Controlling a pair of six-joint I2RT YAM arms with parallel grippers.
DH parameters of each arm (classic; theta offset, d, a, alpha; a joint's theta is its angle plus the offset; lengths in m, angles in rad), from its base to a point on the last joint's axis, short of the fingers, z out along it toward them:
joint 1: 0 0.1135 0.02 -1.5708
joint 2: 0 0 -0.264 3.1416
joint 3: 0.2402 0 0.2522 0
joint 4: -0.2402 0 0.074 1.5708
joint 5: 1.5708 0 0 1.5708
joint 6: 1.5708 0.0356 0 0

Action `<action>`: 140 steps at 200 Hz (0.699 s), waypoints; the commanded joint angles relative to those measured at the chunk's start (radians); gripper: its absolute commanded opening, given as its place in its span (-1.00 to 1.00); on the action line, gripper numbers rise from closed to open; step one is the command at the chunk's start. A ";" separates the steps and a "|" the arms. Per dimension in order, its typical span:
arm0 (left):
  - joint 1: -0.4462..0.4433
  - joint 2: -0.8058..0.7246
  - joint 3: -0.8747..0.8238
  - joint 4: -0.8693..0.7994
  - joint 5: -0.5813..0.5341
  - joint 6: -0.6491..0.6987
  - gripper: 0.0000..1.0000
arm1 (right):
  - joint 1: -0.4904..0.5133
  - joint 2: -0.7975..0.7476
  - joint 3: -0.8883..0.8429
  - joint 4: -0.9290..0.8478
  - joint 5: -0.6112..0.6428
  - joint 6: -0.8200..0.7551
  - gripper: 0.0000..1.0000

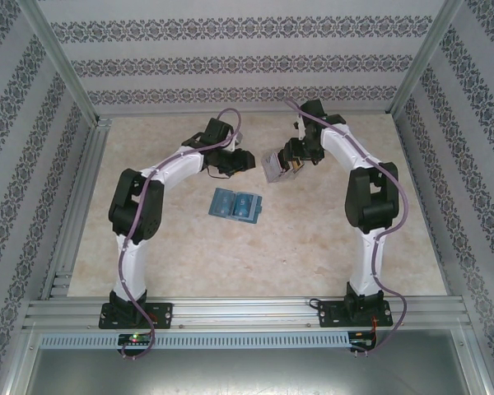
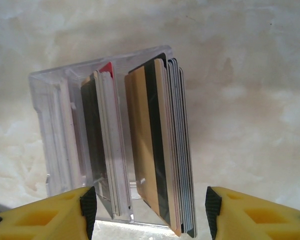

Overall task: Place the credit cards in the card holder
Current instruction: Pick up the credit card from the storage box.

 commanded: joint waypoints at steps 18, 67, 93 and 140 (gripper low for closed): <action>0.009 0.039 0.054 -0.030 0.045 0.005 -0.13 | 0.010 0.037 0.082 -0.072 0.035 -0.034 0.24; 0.010 0.082 0.074 -0.024 0.064 -0.007 -0.12 | -0.010 0.086 0.142 -0.112 0.087 -0.047 0.25; 0.008 0.096 0.088 -0.020 0.077 -0.014 -0.12 | -0.010 0.115 0.164 -0.121 0.087 -0.051 0.25; 0.008 0.094 0.085 -0.023 0.079 -0.010 -0.11 | -0.017 0.159 0.199 -0.141 0.120 -0.053 0.25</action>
